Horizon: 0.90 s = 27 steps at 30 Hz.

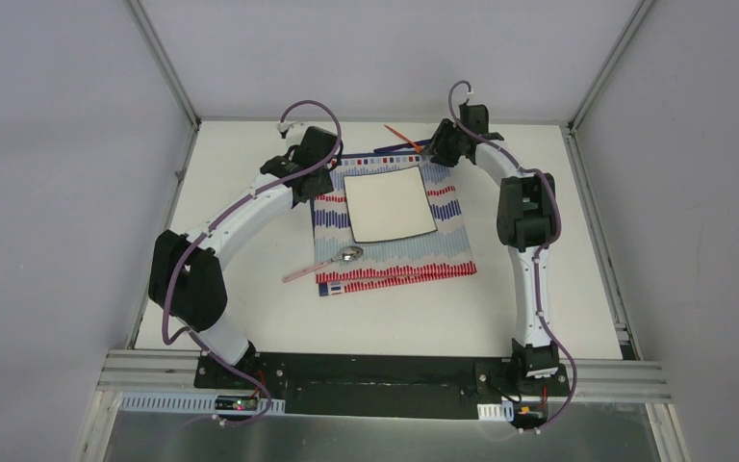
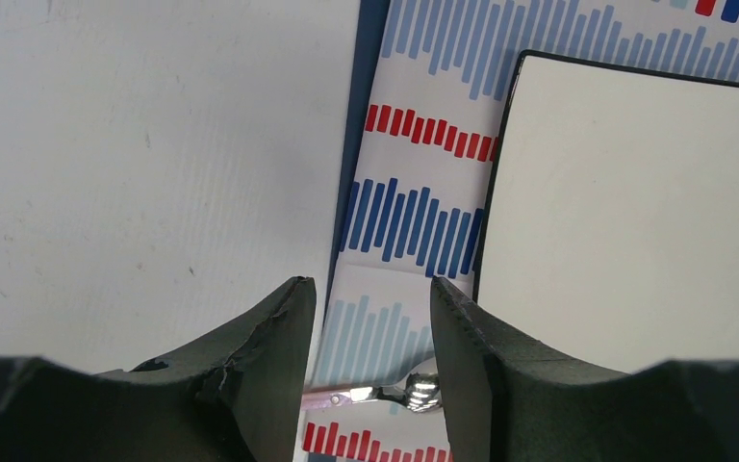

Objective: Set the dinner table for one person
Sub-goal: Pick up the fork at the center of the board.

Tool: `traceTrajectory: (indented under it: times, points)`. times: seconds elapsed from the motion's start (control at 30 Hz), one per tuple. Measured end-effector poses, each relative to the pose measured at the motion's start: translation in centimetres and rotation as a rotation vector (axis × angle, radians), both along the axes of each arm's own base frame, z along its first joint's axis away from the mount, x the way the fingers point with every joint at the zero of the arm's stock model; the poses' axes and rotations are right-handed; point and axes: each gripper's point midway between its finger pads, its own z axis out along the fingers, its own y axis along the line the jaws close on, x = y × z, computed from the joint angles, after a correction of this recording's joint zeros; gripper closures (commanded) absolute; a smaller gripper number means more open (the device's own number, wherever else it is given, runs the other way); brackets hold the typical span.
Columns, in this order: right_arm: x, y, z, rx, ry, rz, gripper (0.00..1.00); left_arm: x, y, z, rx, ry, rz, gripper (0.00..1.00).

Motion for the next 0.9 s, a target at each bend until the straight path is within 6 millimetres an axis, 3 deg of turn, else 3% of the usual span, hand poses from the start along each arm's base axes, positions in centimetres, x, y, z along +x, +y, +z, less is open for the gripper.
traceTrajectory:
  times: [0.57,0.77,0.9]
  points:
    - [0.9,0.7,-1.0,0.03,-0.013,-0.012,0.82,-0.4,0.3,-1.1,0.026,0.022,-0.01,0.51]
    - [1.1,0.9,-1.2,0.036,-0.016,-0.015,0.99,-0.5,0.4,-1.4,0.03,0.026,-0.009,0.52]
    - [1.1,1.2,-1.1,0.041,-0.02,-0.013,1.0,-0.6,0.5,-1.7,0.033,0.031,-0.009,0.52]
